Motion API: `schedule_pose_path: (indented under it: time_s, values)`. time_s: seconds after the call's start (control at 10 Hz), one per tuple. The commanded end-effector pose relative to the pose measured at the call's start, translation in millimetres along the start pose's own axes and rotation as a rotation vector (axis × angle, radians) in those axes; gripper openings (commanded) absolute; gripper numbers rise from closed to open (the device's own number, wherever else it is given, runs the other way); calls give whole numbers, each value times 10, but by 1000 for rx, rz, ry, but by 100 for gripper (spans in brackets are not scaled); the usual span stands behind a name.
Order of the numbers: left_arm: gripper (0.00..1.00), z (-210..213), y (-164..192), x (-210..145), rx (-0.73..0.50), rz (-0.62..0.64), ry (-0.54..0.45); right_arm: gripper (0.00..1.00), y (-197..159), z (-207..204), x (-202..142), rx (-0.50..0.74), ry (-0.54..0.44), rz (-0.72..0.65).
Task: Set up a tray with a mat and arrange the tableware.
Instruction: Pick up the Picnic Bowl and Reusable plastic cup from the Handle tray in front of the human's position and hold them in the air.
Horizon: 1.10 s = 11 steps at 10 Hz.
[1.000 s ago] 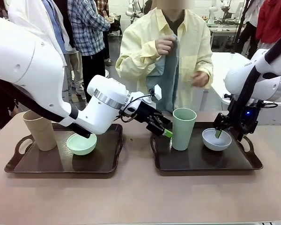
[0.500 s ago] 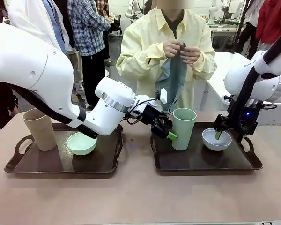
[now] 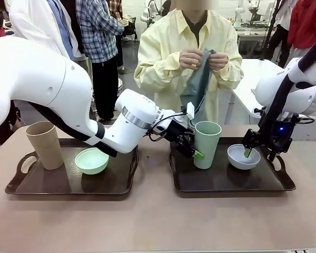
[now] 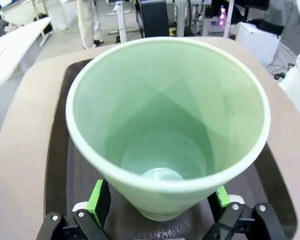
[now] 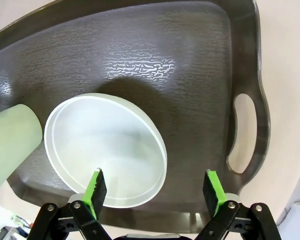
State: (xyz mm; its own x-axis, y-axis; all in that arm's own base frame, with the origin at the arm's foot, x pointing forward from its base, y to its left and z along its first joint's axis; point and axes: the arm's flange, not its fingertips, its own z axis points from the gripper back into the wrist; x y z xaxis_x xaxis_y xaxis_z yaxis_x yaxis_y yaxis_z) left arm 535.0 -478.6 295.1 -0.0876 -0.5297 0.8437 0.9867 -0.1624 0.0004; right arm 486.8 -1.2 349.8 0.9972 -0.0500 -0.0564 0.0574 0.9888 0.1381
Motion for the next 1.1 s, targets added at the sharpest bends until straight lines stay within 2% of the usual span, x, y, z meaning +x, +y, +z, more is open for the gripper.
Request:
schedule_pose_path:
  time_s: [0.0,0.8,0.9,1.0]
  values:
    - [100,-84,88,145,13,3,21,100,-28,-5,62,33,16,9]
    - [100,-120,49,210,-2,-11,-14,100,-27,-53,120,70,24,40]
    - [40,-122,48,212,0,-17,-16,41,-25,-54,115,71,24,42]
    - [40,-120,48,219,-4,-21,-20,40,-16,-59,121,70,36,41]
